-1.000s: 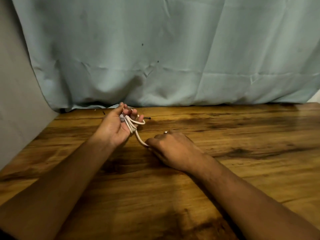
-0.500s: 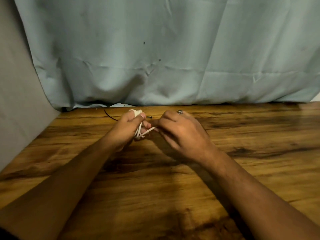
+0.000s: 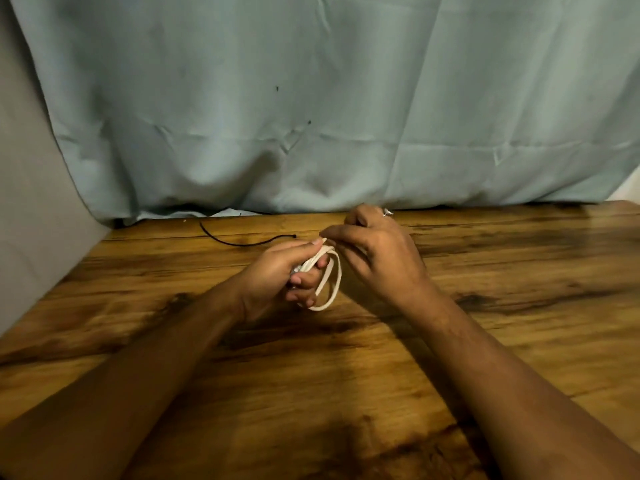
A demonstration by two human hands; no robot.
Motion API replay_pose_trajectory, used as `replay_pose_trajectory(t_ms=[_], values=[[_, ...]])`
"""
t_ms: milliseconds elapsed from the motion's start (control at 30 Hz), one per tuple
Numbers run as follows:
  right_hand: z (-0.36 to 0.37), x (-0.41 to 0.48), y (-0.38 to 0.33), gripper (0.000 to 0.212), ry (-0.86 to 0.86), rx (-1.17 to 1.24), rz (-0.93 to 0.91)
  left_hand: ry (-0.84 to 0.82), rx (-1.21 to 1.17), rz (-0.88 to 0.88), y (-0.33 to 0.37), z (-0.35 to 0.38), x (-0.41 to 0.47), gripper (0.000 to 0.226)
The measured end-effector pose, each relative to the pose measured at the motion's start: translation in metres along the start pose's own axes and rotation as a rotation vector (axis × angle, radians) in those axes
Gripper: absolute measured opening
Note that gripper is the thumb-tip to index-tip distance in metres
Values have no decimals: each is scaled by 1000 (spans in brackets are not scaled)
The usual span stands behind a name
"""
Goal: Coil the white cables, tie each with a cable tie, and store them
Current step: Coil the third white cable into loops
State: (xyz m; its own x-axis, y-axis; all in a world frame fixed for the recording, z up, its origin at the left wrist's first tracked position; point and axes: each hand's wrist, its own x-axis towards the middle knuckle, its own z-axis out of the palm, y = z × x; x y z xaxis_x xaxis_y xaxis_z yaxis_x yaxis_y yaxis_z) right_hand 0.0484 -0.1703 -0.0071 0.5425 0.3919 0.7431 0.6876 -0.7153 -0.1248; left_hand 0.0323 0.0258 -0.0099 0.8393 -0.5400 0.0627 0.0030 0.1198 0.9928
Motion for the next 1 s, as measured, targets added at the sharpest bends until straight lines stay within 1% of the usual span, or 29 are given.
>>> replay_pose_trajectory(t_ms=[100, 167, 233, 300, 333, 400, 467, 567, 700, 767, 833, 867, 933, 967, 1000], values=[[7, -2, -5, 30, -82, 185, 57, 0, -72, -23, -2, -8, -1, 31], [6, -1, -7, 33, -115, 225, 72, 7, -139, -46, 0, -13, -1, 30], [3, -1, -9, 39, -174, 203, 66, -22, -175, -67, 3, -16, -1, 29], [4, -2, -11, 48, -265, 125, 59, -75, -160, -93, 4, -18, -2, 28], [5, -3, -12, 48, -299, 86, 53, -107, -137, -104, 4, -18, -2, 27], [7, -2, -13, 37, -318, 46, 34, -166, -96, -115, 4, -19, -4, 27], [7, -1, -15, 27, -324, 47, 20, -192, -75, -123, 5, -21, -5, 28], [8, -1, -18, 20, -336, -1, -9, -130, -3, -123, 7, -22, -6, 33], [11, -3, -20, 25, -345, -120, -16, 70, 192, -39, 2, -18, -3, 37], [10, -3, -20, 28, -359, -143, 3, 139, 292, 44, -2, -18, 1, 37], [11, -4, -20, 28, -360, -156, 23, 201, 444, 162, -6, -20, 3, 37], [12, -4, -19, 27, -361, -162, 38, 236, 578, 247, -8, -22, 3, 37], [13, -5, -19, 25, -360, -173, 72, 317, 942, 411, -12, -26, 0, 32], [14, -5, -19, 26, -358, -174, 93, 347, 1128, 447, -14, -28, -2, 31], [14, -5, -18, 27, -356, -176, 118, 367, 1299, 449, -15, -28, -4, 35]])
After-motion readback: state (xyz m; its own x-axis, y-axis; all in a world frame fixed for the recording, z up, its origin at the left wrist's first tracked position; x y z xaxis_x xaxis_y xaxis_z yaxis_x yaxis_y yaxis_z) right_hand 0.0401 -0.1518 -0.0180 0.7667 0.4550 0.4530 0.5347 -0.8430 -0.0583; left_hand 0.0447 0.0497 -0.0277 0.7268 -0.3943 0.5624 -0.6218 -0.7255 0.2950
